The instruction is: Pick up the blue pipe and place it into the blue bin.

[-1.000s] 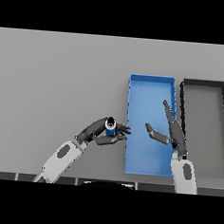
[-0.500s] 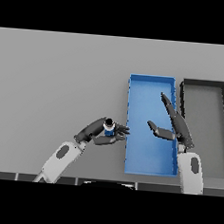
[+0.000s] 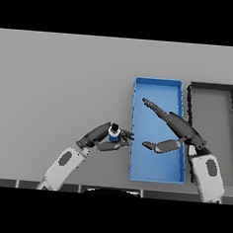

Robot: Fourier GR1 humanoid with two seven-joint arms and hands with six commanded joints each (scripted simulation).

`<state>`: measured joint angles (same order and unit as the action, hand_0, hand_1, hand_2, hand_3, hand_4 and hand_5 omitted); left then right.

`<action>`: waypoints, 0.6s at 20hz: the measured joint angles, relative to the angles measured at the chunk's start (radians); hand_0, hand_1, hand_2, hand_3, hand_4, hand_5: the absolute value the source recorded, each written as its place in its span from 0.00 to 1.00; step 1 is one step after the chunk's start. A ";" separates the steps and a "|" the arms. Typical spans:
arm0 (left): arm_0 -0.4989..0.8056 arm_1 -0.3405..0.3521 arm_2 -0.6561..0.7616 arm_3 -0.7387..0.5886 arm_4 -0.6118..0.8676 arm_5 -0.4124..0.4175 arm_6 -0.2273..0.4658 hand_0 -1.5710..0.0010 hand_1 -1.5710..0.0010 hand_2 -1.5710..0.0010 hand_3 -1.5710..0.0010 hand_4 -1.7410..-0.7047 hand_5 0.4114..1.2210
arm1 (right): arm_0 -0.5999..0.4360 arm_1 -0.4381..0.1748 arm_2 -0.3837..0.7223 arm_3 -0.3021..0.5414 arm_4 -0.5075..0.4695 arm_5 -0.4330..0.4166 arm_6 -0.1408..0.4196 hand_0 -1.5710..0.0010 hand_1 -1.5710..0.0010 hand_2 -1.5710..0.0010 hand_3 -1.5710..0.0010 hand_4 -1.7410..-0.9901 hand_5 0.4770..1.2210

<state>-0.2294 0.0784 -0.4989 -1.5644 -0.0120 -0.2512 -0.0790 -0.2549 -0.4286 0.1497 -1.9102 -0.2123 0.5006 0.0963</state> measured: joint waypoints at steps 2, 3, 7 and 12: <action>0.010 -0.009 -0.009 -0.010 -0.015 -0.007 -0.009 0.00 0.00 0.00 0.00 0.26 1.00 | -0.031 -0.005 0.028 -0.008 -0.028 0.032 0.032 1.00 1.00 1.00 1.00 0.65 0.06; 0.008 -0.007 -0.003 -0.012 -0.014 -0.012 -0.002 0.00 0.00 0.00 0.00 0.26 1.00 | -0.051 -0.003 0.043 -0.009 -0.037 0.042 0.049 1.00 1.00 1.00 1.00 0.65 0.06; 0.009 -0.026 0.004 -0.019 -0.031 -0.014 0.022 0.00 0.00 0.00 0.00 0.26 1.00 | -0.100 0.014 0.096 -0.016 -0.103 0.064 0.147 1.00 1.00 1.00 1.00 0.68 0.07; -0.008 -0.034 0.033 -0.004 -0.020 -0.053 0.032 0.00 0.00 0.00 0.00 0.26 1.00 | -0.184 0.068 0.179 0.022 -0.101 0.107 0.207 1.00 1.00 1.00 1.00 0.73 0.05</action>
<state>-0.2372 0.0441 -0.4663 -1.5689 -0.0324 -0.3040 -0.0467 -0.4390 -0.3611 0.3288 -1.8878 -0.3130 0.6074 0.3037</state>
